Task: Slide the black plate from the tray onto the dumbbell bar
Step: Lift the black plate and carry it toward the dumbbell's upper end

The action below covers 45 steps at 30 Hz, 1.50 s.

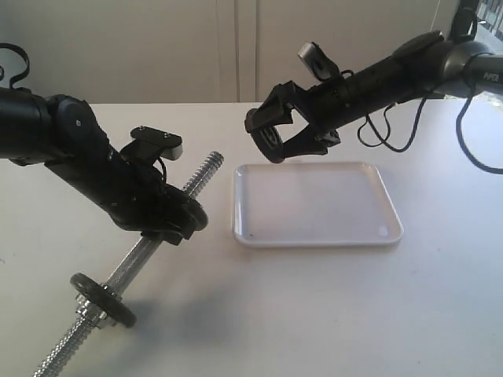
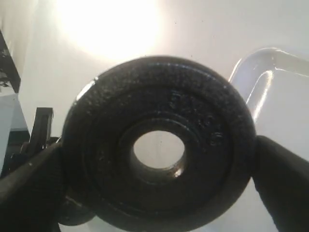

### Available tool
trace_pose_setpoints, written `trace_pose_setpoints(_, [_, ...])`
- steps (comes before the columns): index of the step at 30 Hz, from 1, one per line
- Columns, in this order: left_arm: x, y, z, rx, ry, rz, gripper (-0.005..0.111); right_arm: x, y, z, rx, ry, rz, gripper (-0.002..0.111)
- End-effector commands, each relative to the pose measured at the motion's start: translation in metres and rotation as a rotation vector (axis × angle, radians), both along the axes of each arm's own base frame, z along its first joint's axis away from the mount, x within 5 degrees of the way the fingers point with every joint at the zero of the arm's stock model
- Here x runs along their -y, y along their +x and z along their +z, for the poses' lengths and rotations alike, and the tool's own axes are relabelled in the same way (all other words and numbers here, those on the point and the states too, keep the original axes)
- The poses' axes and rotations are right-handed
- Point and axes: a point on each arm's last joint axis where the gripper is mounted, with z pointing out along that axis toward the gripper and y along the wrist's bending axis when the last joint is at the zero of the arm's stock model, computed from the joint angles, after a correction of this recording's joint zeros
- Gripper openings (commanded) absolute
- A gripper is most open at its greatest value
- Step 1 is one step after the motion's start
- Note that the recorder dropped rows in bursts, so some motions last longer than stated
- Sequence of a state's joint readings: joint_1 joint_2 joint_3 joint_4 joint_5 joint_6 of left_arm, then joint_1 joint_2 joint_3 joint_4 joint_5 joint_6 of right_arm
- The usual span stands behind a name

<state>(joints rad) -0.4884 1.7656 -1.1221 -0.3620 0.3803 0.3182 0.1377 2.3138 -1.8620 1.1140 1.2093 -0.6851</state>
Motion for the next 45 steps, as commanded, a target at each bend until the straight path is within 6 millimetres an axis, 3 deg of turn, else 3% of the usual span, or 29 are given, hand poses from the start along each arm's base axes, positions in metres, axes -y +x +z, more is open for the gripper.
trace_pose_setpoints(1, [0.006,0.000,0.036,0.108,-0.146,0.027,0.000,-0.005,0.007,0.005,-0.030,0.171,-0.056,0.000])
trace_pose_setpoints(10, [0.007,0.000,0.036,0.109,-0.150,0.008,0.000,-0.034,0.003,0.009,-0.052,0.281,-0.043,0.000])
trace_pose_setpoints(32, [0.007,0.001,0.035,0.109,-0.154,0.017,0.000,-0.050,-0.003,0.008,-0.012,0.275,0.011,0.000])
trace_pose_setpoints(37, [0.007,0.001,0.035,0.109,-0.154,0.017,0.000,-0.047,-0.002,0.008,-0.011,0.275,0.005,0.000])
trace_pose_setpoints(45, [0.007,0.002,0.034,0.114,-0.150,0.019,0.000,-0.021,0.007,0.010,-0.022,0.276,-0.059,0.000])
